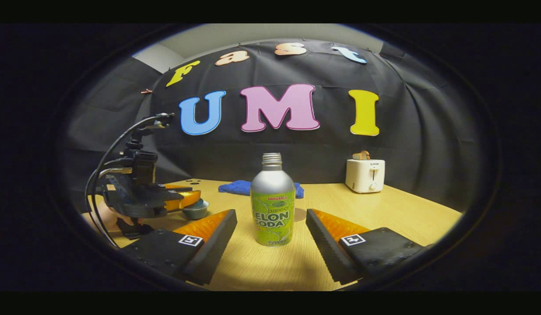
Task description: Open the teacup lid with one hand, grasp the water bottle and pour water into the teacup with the other hand; after pouring, place the water bottle on the coaster and then close the teacup lid.
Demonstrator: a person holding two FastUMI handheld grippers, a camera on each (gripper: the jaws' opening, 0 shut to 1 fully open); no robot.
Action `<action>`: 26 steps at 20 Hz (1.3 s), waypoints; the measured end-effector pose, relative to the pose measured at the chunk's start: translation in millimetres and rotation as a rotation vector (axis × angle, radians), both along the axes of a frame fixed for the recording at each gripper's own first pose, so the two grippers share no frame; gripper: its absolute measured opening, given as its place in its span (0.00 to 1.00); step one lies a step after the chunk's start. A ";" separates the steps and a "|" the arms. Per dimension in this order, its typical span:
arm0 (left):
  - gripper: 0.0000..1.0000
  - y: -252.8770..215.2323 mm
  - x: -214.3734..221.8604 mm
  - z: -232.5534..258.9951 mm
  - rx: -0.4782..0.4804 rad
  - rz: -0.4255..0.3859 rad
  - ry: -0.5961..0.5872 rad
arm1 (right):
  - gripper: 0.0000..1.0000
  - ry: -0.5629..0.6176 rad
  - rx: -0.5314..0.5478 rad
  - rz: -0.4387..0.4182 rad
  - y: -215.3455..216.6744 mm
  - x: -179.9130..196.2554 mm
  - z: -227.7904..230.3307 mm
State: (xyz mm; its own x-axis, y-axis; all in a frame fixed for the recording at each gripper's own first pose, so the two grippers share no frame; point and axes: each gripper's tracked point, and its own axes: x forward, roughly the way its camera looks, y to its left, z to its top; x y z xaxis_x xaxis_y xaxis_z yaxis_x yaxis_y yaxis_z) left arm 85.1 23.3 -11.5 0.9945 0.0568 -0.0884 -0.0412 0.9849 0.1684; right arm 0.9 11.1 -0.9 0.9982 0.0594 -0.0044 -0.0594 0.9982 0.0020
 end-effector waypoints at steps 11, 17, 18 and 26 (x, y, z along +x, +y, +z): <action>0.29 30.4 -43.2 12.8 -0.073 0.042 -0.080 | 0.98 0.002 0.003 0.023 1.9 12.7 -0.8; 0.29 73.7 -61.9 7.0 -0.163 0.094 -0.085 | 0.98 0.004 -0.013 -0.013 -2.7 24.4 -1.5; 0.29 81.3 -63.7 5.1 -0.175 0.103 -0.077 | 0.98 0.006 -0.014 -0.019 -3.4 27.9 -1.3; 0.29 113.5 -75.3 6.5 -0.161 0.126 -0.105 | 0.98 0.008 -0.046 -0.044 -0.3 56.4 -2.2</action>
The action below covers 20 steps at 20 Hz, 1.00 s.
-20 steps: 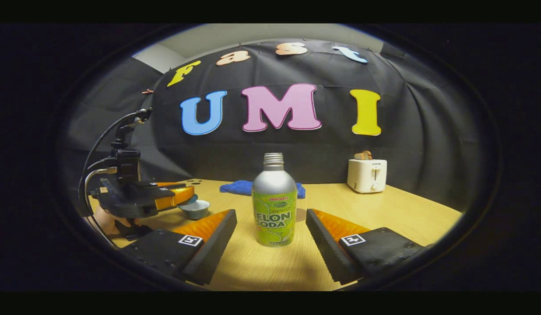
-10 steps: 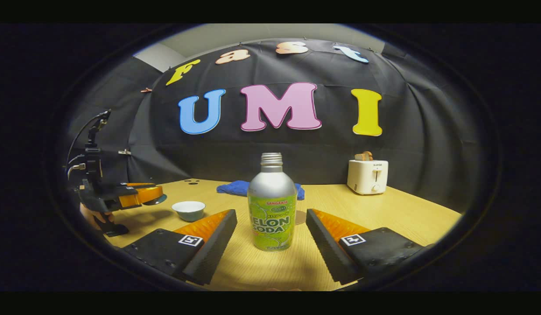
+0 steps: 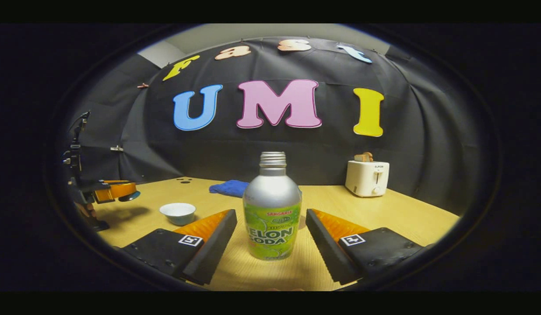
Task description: Open the teacup lid with one hand, grasp the water bottle and pour water into the teacup with the other hand; after pouring, place the water bottle on the coaster and then close the teacup lid.
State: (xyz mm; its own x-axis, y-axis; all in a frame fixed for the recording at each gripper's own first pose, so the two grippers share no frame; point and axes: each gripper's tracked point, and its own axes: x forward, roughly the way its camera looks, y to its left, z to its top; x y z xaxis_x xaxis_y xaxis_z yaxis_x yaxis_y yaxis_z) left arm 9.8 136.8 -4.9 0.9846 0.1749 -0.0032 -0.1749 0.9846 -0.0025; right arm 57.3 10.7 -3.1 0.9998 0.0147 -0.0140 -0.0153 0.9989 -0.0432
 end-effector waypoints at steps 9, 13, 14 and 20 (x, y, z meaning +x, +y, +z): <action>0.29 0.1 7.6 -0.2 0.003 -0.042 0.001 | 0.98 -0.009 -0.030 -0.023 3.6 28.5 -1.0; 0.29 -1.8 7.4 -0.2 0.004 -0.049 0.002 | 0.96 -0.008 -0.059 -0.044 2.2 38.5 -0.5; 0.29 -2.5 7.7 0.4 0.004 -0.054 0.002 | 0.94 -0.010 -0.061 -0.054 -0.7 39.8 -0.1; 0.29 -4.0 8.2 0.6 0.004 -0.066 0.001 | 0.82 -0.003 -0.071 -0.033 8.4 42.9 -2.2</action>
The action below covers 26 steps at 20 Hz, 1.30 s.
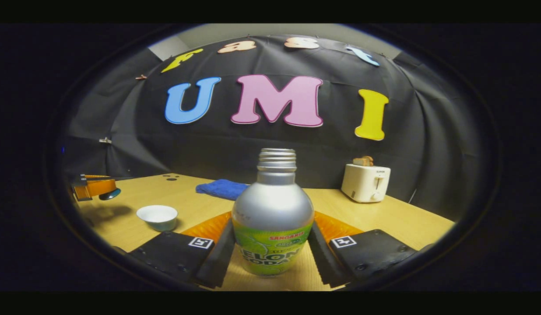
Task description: Open the teacup lid with one hand, grasp the water bottle and pour water into the teacup with the other hand; after pouring, place the water bottle on the coaster and then close the teacup lid.
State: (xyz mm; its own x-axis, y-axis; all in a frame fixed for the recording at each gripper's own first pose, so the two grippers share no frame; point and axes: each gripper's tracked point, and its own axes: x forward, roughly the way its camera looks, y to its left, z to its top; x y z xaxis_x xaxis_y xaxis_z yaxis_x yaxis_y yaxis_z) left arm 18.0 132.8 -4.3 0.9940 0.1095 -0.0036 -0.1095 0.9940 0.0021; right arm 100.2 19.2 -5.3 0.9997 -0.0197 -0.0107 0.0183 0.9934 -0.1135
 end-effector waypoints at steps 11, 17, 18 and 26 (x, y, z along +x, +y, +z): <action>0.29 33.0 -8.6 -1.0 0.000 0.117 0.005 | 0.76 -0.071 -0.484 0.033 23.4 9.6 36.5; 0.29 68.1 -18.1 -1.7 -0.001 0.173 0.005 | 0.76 -0.126 -0.804 0.118 50.7 24.7 39.8; 0.29 75.6 -19.5 -3.0 -0.002 0.186 0.007 | 0.76 -0.131 -0.847 0.123 53.7 26.8 37.3; 0.29 102.3 -24.3 -3.4 -0.002 0.211 0.007 | 0.75 -0.199 -1.173 0.186 71.0 44.7 35.7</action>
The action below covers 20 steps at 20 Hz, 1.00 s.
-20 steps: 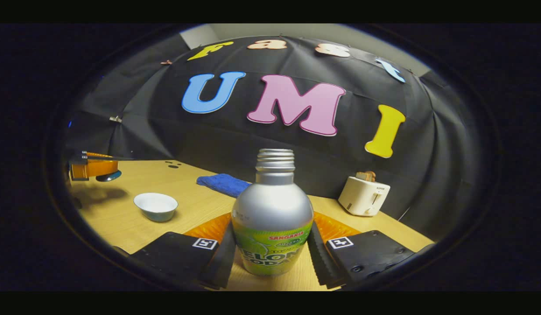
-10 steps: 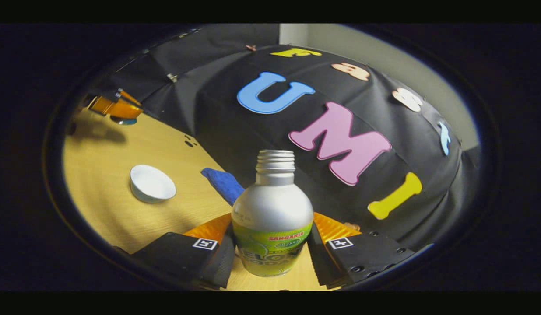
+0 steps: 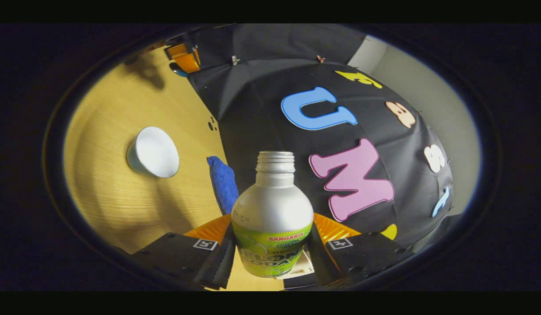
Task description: Open the teacup lid with one hand, grasp the water bottle and pour water into the teacup with the other hand; after pouring, place the water bottle on the coaster and then close the teacup lid.
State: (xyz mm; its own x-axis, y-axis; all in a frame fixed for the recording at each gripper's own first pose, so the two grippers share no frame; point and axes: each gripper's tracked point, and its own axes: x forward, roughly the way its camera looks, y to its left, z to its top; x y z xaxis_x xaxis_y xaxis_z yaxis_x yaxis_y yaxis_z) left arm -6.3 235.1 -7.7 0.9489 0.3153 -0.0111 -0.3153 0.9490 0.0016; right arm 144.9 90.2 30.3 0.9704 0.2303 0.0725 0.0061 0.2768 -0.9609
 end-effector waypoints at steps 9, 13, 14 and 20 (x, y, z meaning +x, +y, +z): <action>0.29 -5.2 1.7 0.2 0.000 -0.033 -0.001 | 0.76 0.020 -0.200 0.026 19.4 21.6 -37.3; 0.29 -6.3 2.3 -0.3 -0.001 -0.036 0.001 | 0.76 0.035 -0.271 0.064 30.0 30.4 -51.5; 0.29 -7.2 2.5 0.0 -0.001 -0.040 0.001 | 0.76 0.029 -0.293 0.068 31.3 31.5 -52.5; 0.29 -10.1 3.9 0.3 0.000 -0.061 0.000 | 0.76 -0.024 -0.415 0.099 36.1 35.8 -48.9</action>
